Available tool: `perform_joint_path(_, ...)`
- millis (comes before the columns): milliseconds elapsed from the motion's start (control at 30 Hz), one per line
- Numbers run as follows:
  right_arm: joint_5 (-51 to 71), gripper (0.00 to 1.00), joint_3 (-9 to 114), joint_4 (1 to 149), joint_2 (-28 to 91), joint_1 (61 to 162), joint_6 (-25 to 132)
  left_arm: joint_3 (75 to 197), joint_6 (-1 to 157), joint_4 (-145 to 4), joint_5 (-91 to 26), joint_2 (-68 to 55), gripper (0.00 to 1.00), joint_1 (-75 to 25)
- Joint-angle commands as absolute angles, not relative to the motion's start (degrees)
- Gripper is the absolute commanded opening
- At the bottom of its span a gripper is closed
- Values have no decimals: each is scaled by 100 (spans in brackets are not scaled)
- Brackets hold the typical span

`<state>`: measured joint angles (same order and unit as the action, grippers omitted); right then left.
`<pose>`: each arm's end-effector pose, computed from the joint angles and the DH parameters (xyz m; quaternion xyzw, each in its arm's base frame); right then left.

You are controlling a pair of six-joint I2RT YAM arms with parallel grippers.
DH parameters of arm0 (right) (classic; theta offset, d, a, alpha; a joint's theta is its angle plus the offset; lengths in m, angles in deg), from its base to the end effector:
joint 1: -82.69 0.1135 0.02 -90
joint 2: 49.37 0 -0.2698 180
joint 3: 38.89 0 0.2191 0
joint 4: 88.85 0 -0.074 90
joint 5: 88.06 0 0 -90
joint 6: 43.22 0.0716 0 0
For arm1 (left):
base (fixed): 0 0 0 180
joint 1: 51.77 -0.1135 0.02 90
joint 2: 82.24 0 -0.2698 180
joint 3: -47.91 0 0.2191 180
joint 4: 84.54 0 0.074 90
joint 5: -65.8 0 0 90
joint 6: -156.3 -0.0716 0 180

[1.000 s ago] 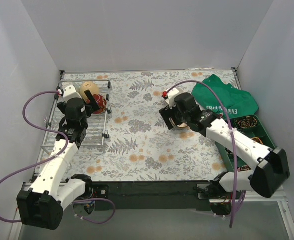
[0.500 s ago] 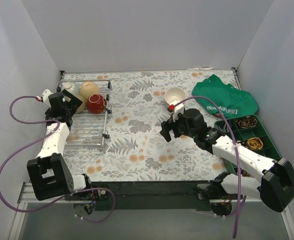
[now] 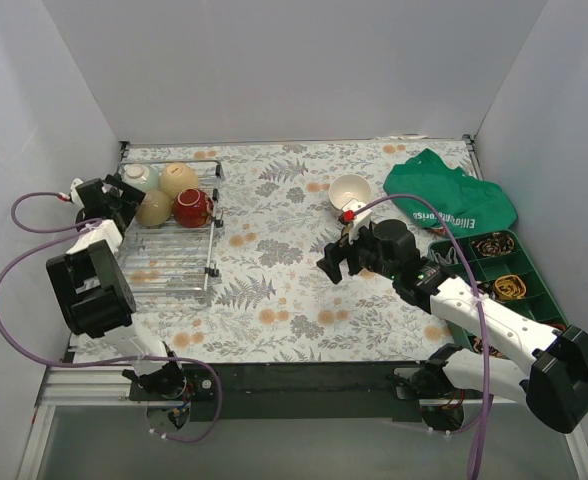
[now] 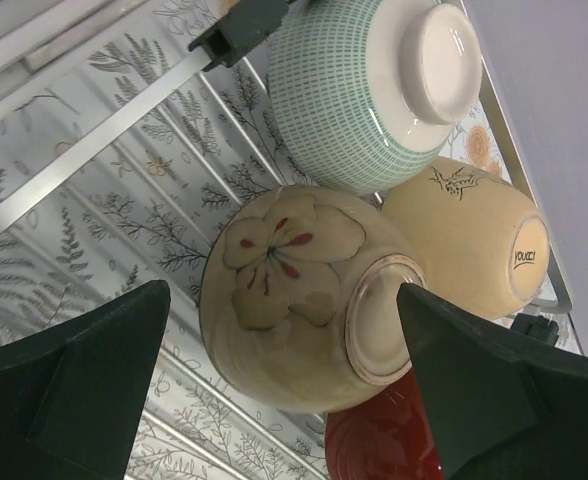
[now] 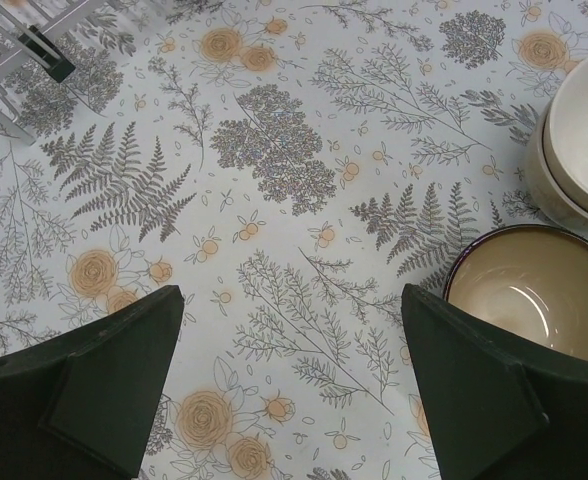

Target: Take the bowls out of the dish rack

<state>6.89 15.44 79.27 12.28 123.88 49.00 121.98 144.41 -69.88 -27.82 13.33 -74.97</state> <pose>0.1814 0.1669 0.2752 -0.2952 0.7594 0.2467 0.5247 0.3395 0.1406 0.2159 -0.6801 0.5761 -0.2336 0.3886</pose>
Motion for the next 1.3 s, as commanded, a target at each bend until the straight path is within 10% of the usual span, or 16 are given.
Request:
perform_joint_path(0,783,99,1515,8211,1180,12444,4792,12594,14163,-7277,-3457,1584,98,-7664)
perform_joint_path(1267,994,96,1462,8325,1338,12471,4695,13017,14487,-6451,-5743,2535,89,-7928)
